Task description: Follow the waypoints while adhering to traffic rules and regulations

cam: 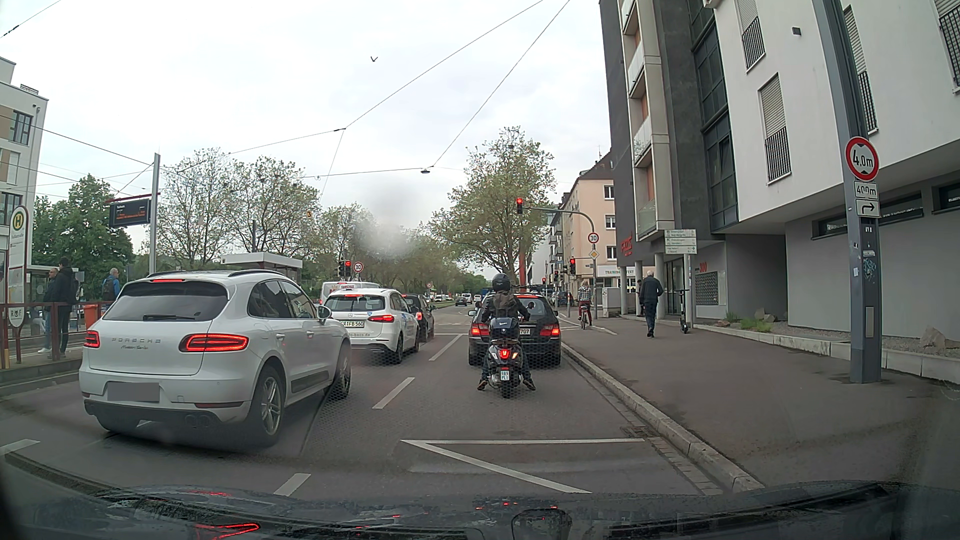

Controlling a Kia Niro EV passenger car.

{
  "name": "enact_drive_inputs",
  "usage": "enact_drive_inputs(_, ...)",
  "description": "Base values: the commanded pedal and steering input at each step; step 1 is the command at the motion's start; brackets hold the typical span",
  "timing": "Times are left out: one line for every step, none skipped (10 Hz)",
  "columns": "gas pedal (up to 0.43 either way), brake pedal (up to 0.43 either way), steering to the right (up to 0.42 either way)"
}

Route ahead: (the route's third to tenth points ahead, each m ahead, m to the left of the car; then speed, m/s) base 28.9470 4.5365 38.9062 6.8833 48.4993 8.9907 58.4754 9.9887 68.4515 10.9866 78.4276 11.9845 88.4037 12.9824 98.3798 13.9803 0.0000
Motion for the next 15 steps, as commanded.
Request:
enact_drive_inputs(0.000, 0.171, -0.008)
enact_drive_inputs(0.000, 0.171, -0.007)
enact_drive_inputs(0.000, 0.171, -0.008)
enact_drive_inputs(0.000, 0.171, -0.008)
enact_drive_inputs(0.000, 0.171, -0.008)
enact_drive_inputs(0.000, 0.165, -0.008)
enact_drive_inputs(0.000, 0.165, -0.008)
enact_drive_inputs(0.000, 0.171, -0.008)
enact_drive_inputs(0.000, 0.171, -0.008)
enact_drive_inputs(0.000, 0.171, -0.008)
enact_drive_inputs(0.000, 0.171, -0.008)
enact_drive_inputs(0.000, 0.171, -0.008)
enact_drive_inputs(0.000, 0.171, -0.008)
enact_drive_inputs(0.000, 0.171, -0.008)
enact_drive_inputs(0.000, 0.171, -0.008)
